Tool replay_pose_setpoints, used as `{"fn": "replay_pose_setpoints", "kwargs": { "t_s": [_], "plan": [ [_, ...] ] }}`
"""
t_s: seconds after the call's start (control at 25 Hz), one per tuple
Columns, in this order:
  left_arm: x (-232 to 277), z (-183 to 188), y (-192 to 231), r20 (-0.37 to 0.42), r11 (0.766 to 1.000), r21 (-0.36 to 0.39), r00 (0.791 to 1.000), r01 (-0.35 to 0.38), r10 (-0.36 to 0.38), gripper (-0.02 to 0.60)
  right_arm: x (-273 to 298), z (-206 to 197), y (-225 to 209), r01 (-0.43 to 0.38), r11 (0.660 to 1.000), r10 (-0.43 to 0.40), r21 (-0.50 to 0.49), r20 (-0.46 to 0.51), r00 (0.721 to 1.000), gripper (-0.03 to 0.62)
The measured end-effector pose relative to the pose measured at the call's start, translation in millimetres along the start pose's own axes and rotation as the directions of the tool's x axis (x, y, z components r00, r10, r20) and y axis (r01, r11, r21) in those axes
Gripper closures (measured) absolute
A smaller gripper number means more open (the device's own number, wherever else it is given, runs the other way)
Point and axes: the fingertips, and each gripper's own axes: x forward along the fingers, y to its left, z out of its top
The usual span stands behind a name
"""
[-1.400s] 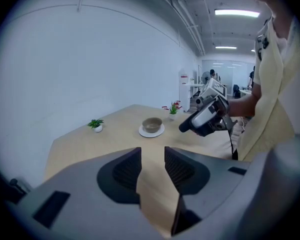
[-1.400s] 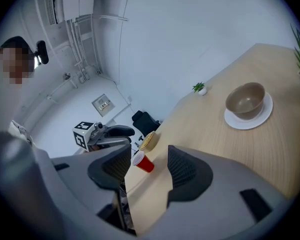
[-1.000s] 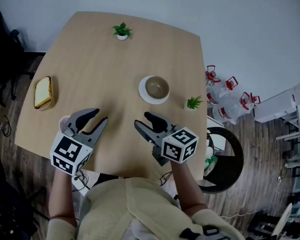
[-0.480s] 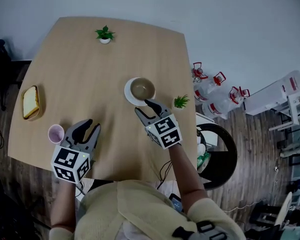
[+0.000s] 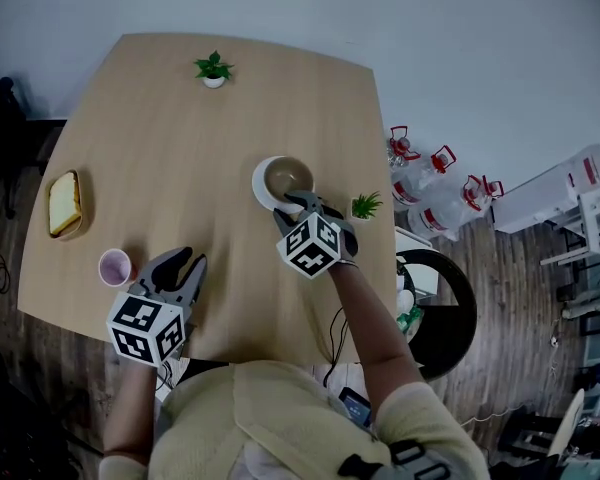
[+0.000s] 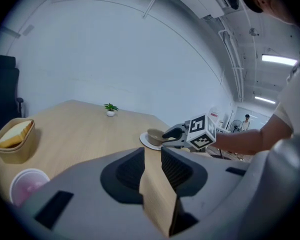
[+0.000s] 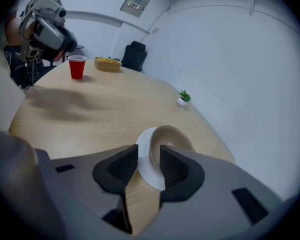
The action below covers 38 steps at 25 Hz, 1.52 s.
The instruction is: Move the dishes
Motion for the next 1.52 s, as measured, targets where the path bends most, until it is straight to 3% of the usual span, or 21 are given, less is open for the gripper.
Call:
{"fn": "replay_pose_setpoints", "kwargs": {
  "t_s": [0.4, 0.76, 1.16, 1.52],
  "plan": [
    [-5, -7, 0, -0.024, 1.000, -0.021, 1.000, 0.006, -0.006, 0.476, 22, -9, 0, -0.039, 0.989, 0.024, -0.141, -0.109, 0.994, 0.486],
    [-14, -10, 8, -0.014, 0.999, -0.021, 1.000, -0.028, 0.028, 0.479, 25, -9, 0, -0.015, 0.982, -0.008, -0.190, -0.120, 0.993, 0.556],
    [-33, -3, 24, 0.045, 0.994, -0.055, 0.994, -0.092, 0.095, 0.480, -2, 21, 11, 0.002, 0.967, -0.013, -0.253, -0.043, 0.999, 0.565],
    [-52, -2, 41, 0.082, 0.984, -0.052, 0.982, -0.169, 0.173, 0.485, -29, 61, 66, -0.083, 0.925, 0.109, -0.370, 0.049, 0.993, 0.565]
  ]
}}
